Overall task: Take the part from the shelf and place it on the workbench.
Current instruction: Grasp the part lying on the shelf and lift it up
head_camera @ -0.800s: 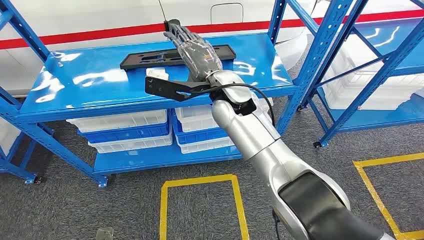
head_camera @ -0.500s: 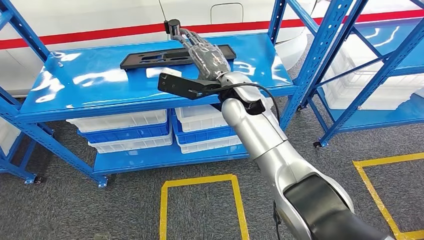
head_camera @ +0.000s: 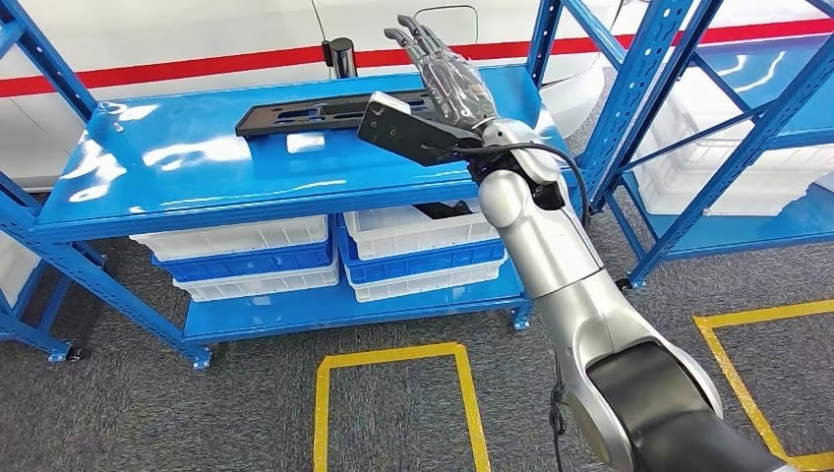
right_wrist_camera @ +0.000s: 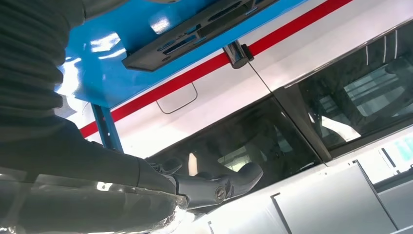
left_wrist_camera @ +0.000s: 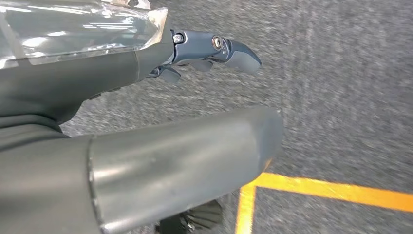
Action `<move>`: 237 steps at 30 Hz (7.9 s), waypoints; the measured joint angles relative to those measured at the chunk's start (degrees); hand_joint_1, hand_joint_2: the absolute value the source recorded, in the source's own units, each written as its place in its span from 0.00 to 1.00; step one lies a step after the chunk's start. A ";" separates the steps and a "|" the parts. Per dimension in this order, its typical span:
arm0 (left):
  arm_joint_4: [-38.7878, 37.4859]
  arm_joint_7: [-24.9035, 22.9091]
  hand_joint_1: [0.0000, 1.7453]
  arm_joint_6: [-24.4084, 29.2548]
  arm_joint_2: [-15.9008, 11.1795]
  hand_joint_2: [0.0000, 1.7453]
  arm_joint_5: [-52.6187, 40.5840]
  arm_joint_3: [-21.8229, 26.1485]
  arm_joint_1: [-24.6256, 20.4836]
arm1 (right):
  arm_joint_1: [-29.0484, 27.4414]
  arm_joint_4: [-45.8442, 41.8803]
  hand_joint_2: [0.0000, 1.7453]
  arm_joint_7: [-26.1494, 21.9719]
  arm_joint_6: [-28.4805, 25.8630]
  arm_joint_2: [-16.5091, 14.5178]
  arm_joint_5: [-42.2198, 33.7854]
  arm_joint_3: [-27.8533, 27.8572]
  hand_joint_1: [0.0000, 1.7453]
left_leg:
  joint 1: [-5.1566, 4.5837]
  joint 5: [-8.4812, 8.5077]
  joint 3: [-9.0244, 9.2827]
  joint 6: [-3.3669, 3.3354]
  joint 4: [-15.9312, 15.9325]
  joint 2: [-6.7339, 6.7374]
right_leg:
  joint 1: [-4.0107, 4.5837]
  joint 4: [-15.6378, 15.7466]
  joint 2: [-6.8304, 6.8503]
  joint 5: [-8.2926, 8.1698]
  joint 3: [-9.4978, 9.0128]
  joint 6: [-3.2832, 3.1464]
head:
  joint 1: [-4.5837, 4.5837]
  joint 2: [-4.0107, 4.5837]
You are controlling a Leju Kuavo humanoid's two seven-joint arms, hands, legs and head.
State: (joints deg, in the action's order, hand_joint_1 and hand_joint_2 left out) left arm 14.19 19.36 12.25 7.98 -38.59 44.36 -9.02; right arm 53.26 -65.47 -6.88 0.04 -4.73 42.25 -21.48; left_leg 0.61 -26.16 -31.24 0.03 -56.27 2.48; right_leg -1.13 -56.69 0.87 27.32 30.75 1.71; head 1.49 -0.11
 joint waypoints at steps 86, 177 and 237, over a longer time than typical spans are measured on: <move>-0.16 16.88 0.00 -5.39 -1.17 0.00 5.90 3.52 -0.46 | 3.91 6.98 1.00 -4.47 -3.35 0.42 -3.86 -2.07 0.00 | -0.74 -1.97 0.47 -1.39 -0.55 -2.66 | 0.50 -0.59 -1.01 -3.78 4.84 -0.18 | -0.66 0.00; -0.20 14.14 0.00 0.36 0.42 0.00 4.45 2.90 -0.95 | -19.71 0.30 1.00 -3.56 -5.09 -0.33 5.41 -16.25 0.00 | -0.43 2.55 -4.31 -0.79 -0.84 -2.94 | 0.60 0.20 -1.40 -2.55 3.13 -0.10 | -0.85 0.00; -0.14 14.63 0.00 1.26 1.19 0.00 4.04 2.32 -0.74 | -7.09 33.68 1.00 17.58 -19.68 -7.90 36.54 3.34 1.00 | -0.43 2.55 -4.28 -0.79 -0.85 -2.93 | 0.59 0.20 -1.41 -2.57 3.11 -0.09 | -0.85 0.00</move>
State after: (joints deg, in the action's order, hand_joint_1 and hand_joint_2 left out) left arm 14.05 33.99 13.51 9.17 -34.55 46.69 -9.76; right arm 46.18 -31.80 10.69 -19.63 -12.63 78.79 -18.14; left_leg 0.17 -23.61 -35.52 -0.76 -57.12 -0.46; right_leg -0.53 -56.49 -0.53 24.75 33.86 1.62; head 0.63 -0.11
